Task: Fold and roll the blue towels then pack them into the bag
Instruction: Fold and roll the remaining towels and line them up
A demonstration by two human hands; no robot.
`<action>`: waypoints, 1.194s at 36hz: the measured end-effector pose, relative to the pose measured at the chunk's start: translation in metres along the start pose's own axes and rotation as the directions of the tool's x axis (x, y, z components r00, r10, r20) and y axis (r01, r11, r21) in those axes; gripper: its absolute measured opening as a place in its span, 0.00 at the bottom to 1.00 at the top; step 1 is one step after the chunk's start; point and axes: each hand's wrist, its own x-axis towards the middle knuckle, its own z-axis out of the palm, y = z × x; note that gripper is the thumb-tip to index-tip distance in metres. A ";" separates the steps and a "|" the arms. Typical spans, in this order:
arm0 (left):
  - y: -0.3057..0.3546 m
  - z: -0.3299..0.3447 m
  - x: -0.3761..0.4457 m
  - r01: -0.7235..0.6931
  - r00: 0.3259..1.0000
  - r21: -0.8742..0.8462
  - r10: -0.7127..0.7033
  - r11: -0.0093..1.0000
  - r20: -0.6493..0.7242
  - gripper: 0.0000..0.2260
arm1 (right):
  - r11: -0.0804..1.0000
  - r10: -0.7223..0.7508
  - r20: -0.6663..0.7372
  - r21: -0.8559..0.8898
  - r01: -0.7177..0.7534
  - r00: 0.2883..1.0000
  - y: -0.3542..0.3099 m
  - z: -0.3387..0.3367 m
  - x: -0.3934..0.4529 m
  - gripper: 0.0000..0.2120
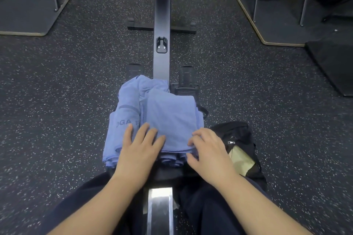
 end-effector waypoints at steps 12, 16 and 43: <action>0.001 0.001 0.007 -0.012 0.997 -0.045 0.009 0.999 -0.076 0.05 | 0.983 -0.170 -0.010 -0.079 0.168 0.985 -0.028 0.011 0.010 0.14; 0.000 -0.003 0.009 0.055 0.987 -0.091 -0.068 0.994 -0.148 0.10 | 0.982 -0.148 0.011 -0.115 0.148 0.989 -0.026 0.017 0.013 0.13; 0.000 -0.007 0.013 0.021 1.000 -0.227 -0.015 0.974 0.027 0.14 | 0.971 0.094 0.100 0.210 -0.113 0.991 0.002 -0.007 0.021 0.05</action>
